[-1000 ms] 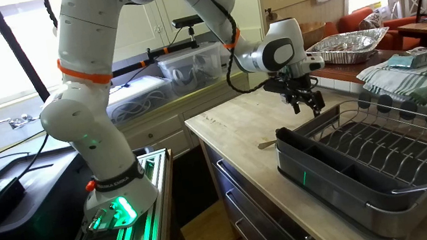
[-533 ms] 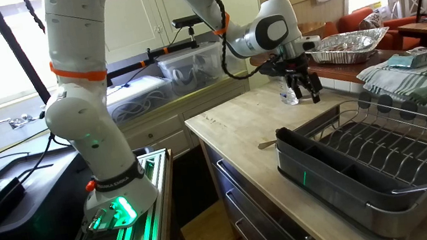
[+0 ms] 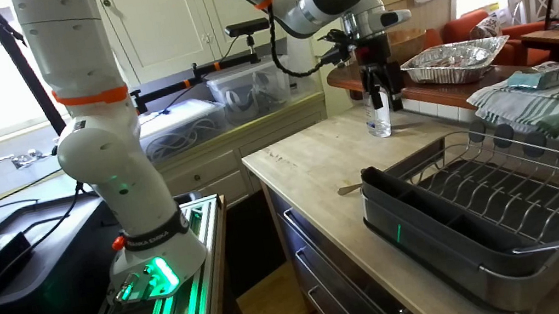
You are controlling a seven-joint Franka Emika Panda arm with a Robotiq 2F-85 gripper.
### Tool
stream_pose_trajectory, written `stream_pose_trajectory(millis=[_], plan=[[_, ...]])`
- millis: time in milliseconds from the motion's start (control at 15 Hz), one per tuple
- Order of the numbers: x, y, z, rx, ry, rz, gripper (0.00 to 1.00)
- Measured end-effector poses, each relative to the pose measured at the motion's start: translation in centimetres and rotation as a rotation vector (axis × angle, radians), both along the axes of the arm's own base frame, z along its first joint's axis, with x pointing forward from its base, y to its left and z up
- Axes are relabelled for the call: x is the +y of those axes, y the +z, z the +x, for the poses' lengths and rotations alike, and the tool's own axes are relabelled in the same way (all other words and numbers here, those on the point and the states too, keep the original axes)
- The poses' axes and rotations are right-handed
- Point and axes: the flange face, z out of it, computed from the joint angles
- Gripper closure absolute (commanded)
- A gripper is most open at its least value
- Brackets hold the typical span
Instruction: Place the spoon in its rightful place
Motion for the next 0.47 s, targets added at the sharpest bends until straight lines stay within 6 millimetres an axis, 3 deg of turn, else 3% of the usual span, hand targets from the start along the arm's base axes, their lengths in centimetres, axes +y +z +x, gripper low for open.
stream_pose_trajectory(millis=[267,467], plan=[[-2.3,3.6,-2.7,0.076,-0.031,0.032,0.0],[-3.7,5.1,-4.1,0.086,-0.032,0.059,0.0]])
